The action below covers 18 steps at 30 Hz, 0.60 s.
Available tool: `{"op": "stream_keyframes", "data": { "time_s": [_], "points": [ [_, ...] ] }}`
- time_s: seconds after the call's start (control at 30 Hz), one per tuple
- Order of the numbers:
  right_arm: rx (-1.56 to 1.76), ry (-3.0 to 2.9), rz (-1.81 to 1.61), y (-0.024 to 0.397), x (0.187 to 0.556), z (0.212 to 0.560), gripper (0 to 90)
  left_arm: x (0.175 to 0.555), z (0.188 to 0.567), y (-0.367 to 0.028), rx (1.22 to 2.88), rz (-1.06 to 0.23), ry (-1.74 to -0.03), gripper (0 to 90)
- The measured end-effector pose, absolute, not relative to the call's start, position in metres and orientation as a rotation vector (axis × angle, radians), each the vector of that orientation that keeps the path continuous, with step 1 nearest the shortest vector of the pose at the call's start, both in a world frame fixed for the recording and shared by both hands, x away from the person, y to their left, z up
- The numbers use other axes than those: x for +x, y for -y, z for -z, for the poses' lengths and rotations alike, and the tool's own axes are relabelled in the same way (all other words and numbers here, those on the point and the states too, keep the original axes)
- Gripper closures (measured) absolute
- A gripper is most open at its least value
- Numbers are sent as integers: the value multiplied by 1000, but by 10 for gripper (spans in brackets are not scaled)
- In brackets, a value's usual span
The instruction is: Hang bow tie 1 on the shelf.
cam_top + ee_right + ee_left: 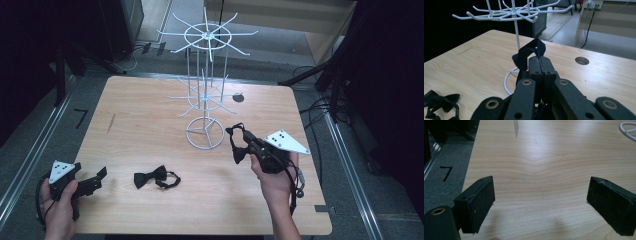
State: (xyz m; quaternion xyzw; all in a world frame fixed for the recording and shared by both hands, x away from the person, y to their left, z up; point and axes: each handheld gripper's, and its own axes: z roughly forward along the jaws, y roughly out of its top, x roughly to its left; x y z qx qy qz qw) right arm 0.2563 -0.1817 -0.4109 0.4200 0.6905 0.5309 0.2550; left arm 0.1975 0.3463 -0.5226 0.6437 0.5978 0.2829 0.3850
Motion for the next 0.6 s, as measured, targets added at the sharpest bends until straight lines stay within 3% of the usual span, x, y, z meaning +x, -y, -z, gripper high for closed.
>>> {"op": "stream_keyframes", "data": {
  "time_s": [0.6],
  "points": [
    [1102, -1863, -1460, 174, 262, 389, 900, 198, 523, -346, 1637, -720, -1521, 84]
  ]
}}
